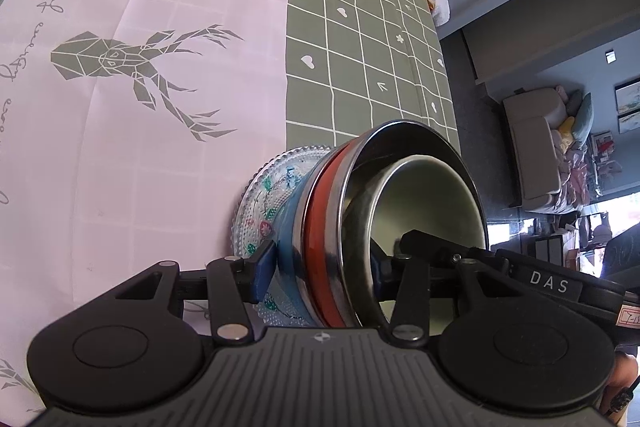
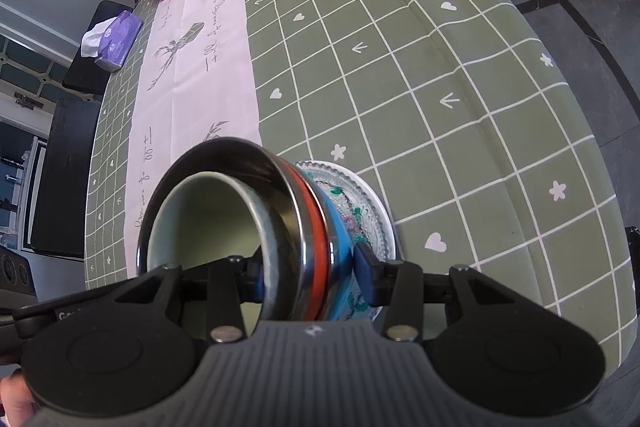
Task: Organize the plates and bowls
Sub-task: 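Lower the nested bowls onto the stacked glass plates with both grippers, then open both grippers and pull them back from the bowl stack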
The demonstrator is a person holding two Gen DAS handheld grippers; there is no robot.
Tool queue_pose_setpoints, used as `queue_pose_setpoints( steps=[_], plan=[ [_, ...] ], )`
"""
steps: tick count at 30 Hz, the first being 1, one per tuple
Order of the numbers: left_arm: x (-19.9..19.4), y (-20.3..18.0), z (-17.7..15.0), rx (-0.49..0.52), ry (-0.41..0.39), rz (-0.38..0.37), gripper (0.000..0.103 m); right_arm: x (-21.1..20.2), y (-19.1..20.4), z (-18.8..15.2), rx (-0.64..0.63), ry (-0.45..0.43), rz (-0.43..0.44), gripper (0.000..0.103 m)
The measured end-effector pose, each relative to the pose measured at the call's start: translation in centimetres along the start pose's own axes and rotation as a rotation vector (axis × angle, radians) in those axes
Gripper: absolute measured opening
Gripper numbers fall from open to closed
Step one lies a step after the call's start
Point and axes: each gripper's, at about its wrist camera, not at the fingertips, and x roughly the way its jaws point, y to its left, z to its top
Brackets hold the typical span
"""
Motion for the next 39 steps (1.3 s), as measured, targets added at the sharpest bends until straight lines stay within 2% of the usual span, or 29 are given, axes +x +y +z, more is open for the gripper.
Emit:
queue_pose_setpoints(
  steps=[3,5,10,14,19,24,30,35,39],
  plan=[
    [-0.2,-0.3,-0.1,0.016,-0.013,0.000,0.056,-0.3,0.1,0.1,-0.008,-0.013,-0.002,0.047],
    [-0.5,-0.4,0.0,0.026,-0.031,-0.008,0.065,-0.5,0.1,0.1,-0.009,-0.023,0.000,0.051],
    [-1.6,-1.1,0.2,0.083,-0.105,-0.003,0.076,-0.9,0.2,0.3,-0.015,-0.039,0.001,0.060],
    [-2.7,-1.6,0.2,0.132,-0.152,0.013,0.076,-1.7,0.4,0.2,-0.024,-0.072,0.017,0.063],
    [-5.5,-2.3,-0.3,0.223,-0.285,0.044,0.079,-3.9,1.5,0.0,-0.081,-0.167,0.012,0.065],
    [-9.1,-4.0,-2.0,0.374,-0.444,0.086,0.081,-7.3,3.5,-1.0,-0.164,-0.297,0.013,0.066],
    [-12.7,-6.2,-6.0,0.594,-0.623,0.157,0.083,-11.2,7.1,-4.7,-0.333,-0.448,-0.051,0.074],
    [-14.4,-6.3,-9.7,0.649,-0.752,0.200,0.084,-13.6,8.8,-9.7,-0.477,-0.597,-0.105,0.079],
    [-15.2,-5.9,-13.1,0.695,-0.843,0.212,0.086,-14.9,9.0,-14.3,-0.573,-0.731,-0.110,0.081]
  ],
)
